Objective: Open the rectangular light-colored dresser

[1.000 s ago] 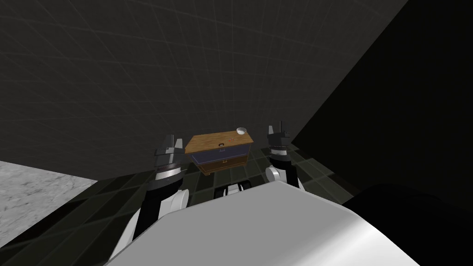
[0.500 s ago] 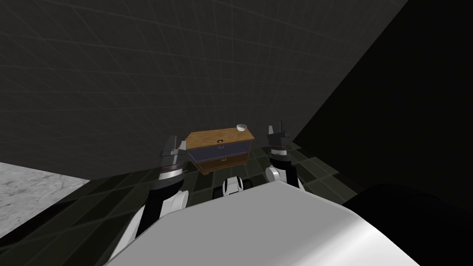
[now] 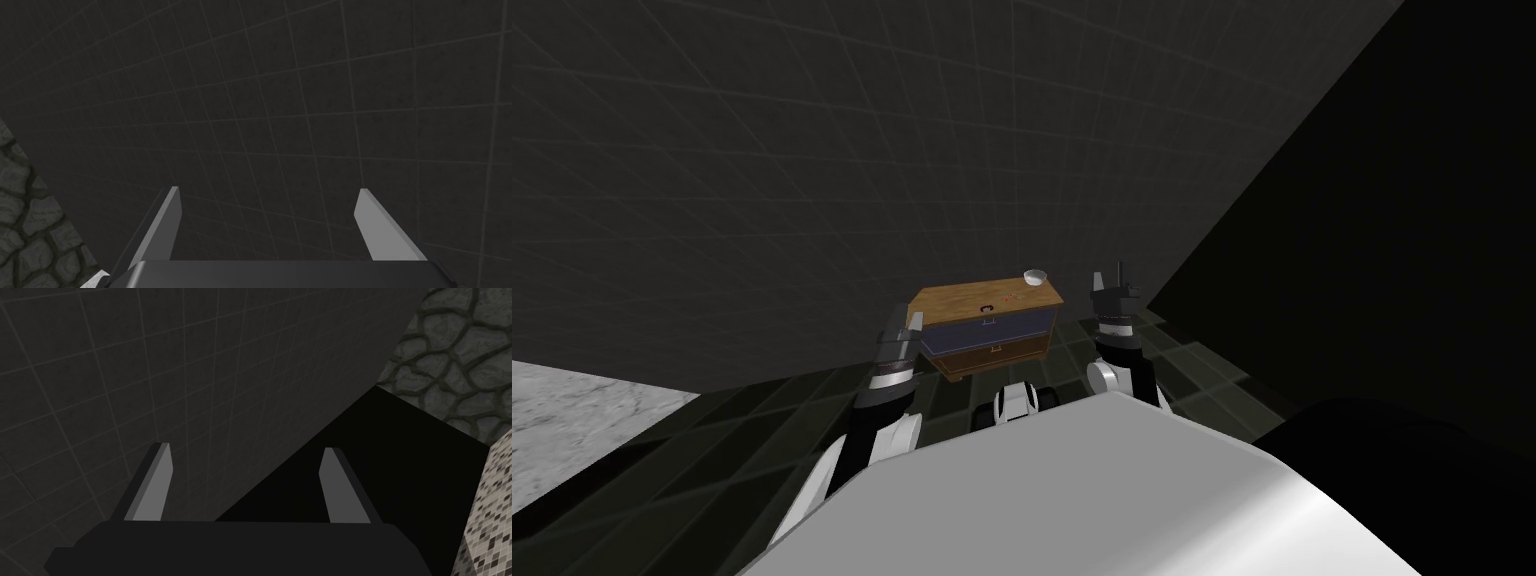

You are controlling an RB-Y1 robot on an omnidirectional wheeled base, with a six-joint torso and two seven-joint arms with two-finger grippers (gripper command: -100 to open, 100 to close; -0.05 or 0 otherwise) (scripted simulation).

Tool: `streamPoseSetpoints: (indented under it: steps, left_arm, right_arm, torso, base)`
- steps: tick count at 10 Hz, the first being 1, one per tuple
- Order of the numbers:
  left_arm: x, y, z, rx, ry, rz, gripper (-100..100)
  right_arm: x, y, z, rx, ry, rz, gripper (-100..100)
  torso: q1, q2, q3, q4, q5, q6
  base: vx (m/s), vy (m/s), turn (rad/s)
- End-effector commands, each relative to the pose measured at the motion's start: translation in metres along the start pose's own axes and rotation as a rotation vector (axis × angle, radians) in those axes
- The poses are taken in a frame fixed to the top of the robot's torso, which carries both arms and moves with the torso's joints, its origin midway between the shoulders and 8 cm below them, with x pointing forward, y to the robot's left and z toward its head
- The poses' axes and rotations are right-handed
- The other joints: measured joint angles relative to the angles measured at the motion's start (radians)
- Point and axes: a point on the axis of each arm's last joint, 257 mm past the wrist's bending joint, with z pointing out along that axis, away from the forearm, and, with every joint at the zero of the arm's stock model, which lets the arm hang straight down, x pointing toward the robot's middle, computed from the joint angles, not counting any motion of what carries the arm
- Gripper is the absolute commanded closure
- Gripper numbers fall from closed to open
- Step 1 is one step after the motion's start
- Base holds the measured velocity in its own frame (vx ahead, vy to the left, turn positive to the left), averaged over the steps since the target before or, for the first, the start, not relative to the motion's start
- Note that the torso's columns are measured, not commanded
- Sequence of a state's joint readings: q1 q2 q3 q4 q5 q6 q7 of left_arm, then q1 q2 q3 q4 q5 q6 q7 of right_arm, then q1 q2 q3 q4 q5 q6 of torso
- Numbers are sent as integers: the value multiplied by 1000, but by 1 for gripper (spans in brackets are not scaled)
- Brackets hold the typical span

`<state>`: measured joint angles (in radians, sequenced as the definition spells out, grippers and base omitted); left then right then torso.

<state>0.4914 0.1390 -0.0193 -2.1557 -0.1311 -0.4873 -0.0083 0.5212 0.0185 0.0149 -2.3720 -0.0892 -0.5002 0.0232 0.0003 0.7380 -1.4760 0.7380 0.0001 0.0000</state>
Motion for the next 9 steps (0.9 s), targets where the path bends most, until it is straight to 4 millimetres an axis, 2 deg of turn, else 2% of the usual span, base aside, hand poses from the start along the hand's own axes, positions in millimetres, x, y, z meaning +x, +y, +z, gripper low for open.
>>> streamPoseSetpoints:
  steps: [1,9]
  left_arm:
    - [6,18,-10,-1,21,23,-100]
    - [16,69,-38,-41,64,64,-100]
  right_arm:
    - [0,0,0,0,0,0,0]
    - [0,0,0,0,0,0,0]
  torso:
    - [0,0,0,0,0,0]
    - [-1,0,0,0,0,0]
  base:
    - [72,-32,-1]
    - [50,-20,1]
